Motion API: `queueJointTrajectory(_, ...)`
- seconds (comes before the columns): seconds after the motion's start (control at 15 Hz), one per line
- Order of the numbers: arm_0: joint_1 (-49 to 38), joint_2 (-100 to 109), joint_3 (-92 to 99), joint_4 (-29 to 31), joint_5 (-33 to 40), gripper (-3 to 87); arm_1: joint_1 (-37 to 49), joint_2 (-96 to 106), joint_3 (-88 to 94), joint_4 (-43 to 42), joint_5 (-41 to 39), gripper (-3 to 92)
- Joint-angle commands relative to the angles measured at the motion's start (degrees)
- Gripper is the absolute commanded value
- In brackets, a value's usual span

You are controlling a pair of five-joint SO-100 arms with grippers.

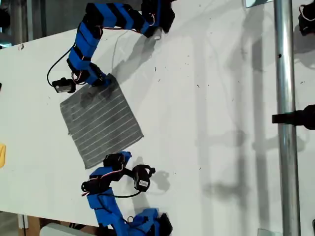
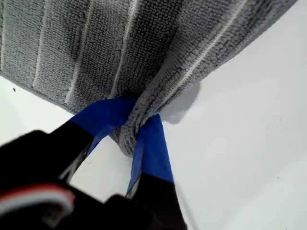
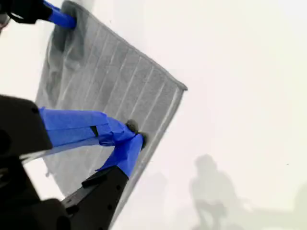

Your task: Grasp corners of a towel and fold twice.

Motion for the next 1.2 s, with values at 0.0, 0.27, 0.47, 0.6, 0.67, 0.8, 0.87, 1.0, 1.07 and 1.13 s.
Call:
queueJointTrajectory(0.0,-3.3,-3.6,-10.4,1.8,10.7,-1.7,-1.7,1.6,-2.9,-0.7,1.0,-0.3)
queueJointTrajectory(0.27,-4.9,-10.5,-16.5,2.9,22.0,33.3,-2.3,2.0,-2.7,-0.7,1.5,-0.3)
queueJointTrajectory(0.47,-6.7,-17.1,-22.8,6.8,27.8,41.6,-2.5,2.3,-2.5,-0.5,1.7,-0.3)
queueJointTrajectory(0.6,-6.6,-20.7,-22.6,4.8,28.0,40.2,-2.5,2.6,-2.5,-0.4,1.8,-0.3)
queueJointTrajectory(0.67,-6.4,-23.2,-22.8,3.7,27.5,40.1,-2.6,2.8,-2.5,-0.4,1.8,-0.3)
queueJointTrajectory(0.8,-5.9,-28.9,-23.6,0.7,26.4,40.0,-2.7,3.2,-2.5,-0.3,2.0,-0.3)
queueJointTrajectory(0.87,-5.5,-31.9,-25.0,-0.5,25.9,39.4,-2.7,3.3,-2.5,-0.3,2.0,-0.3)
queueJointTrajectory(1.0,-5.4,-36.8,-26.6,-2.9,24.6,38.4,-3.0,3.3,-2.6,-0.3,2.2,-0.3)
queueJointTrajectory(1.07,-5.5,-38.8,-27.1,-4.0,24.5,37.8,-3.2,3.5,-2.6,-0.3,2.2,-0.3)
queueJointTrajectory(1.13,-5.6,-40.3,-28.0,-4.1,24.1,37.8,-3.3,3.8,-2.6,-0.3,2.2,-0.3)
